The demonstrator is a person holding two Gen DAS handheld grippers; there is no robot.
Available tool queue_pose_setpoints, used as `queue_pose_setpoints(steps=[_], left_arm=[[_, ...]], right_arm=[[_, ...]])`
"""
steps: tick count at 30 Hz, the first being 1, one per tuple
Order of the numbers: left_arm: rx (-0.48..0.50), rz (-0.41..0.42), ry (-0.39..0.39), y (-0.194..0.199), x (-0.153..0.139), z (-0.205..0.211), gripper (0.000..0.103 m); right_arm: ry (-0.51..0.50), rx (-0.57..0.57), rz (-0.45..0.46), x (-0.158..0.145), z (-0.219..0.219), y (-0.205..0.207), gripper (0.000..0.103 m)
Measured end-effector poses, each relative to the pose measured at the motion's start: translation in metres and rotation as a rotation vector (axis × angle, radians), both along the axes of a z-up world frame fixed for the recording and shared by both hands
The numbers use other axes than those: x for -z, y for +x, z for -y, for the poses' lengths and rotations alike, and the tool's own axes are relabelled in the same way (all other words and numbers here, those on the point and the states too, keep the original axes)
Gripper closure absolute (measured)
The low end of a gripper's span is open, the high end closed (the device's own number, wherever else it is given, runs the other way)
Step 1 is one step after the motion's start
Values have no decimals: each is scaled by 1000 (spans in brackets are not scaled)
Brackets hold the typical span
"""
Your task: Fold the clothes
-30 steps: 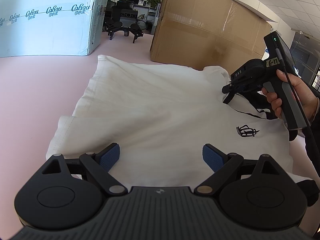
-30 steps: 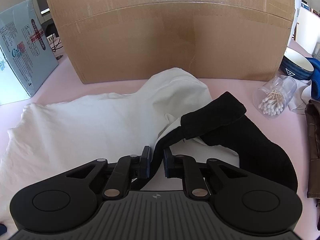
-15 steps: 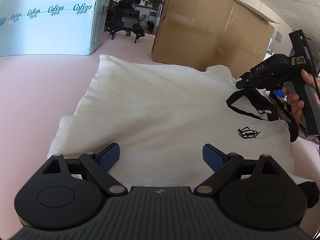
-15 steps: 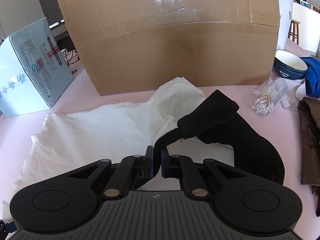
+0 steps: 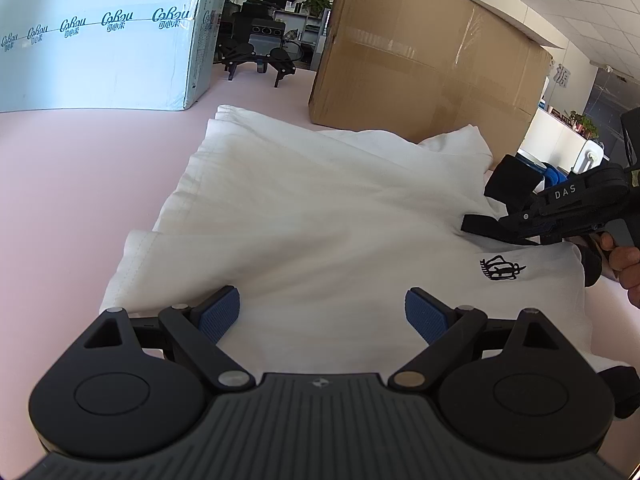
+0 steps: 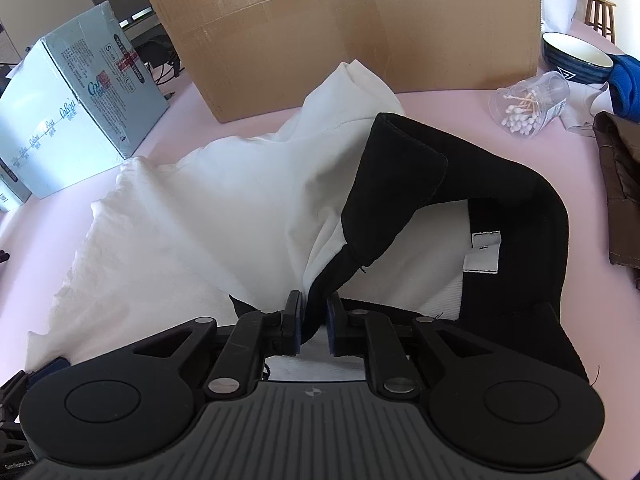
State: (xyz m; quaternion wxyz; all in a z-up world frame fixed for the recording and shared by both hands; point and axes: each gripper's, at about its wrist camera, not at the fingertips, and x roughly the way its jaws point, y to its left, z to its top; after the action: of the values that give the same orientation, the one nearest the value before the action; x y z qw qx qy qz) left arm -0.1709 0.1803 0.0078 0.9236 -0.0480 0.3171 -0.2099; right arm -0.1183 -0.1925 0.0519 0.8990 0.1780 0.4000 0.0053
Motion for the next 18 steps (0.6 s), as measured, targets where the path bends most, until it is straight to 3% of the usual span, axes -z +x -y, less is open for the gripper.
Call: queue_pose_setpoints(steps=[3,6,9,11,16,17,18], left_arm=[[0,1,3,0,0,0,14],[0,3,9,-1,0,2,14],[0,5,16,-2,0,3,14],[-1,5,16,-2,0,2,14],[-3,2,11,0,0,2,14],[-3,2,12,0,0,2,14],[-2,3,15,0,0,2,14]], right_arm=[[-23,44,76,-18,15,-8,51],[-142,128,179,-45,26,-15,50],[-293,73,187,-59,24,11,50],[-358,2,154,-62,23,34,50],[-314,-74,-80,-45,24,82,53],[-315,-85,-99,-41,23,84,58],[-317,-97,-118,-38,21,85,74]])
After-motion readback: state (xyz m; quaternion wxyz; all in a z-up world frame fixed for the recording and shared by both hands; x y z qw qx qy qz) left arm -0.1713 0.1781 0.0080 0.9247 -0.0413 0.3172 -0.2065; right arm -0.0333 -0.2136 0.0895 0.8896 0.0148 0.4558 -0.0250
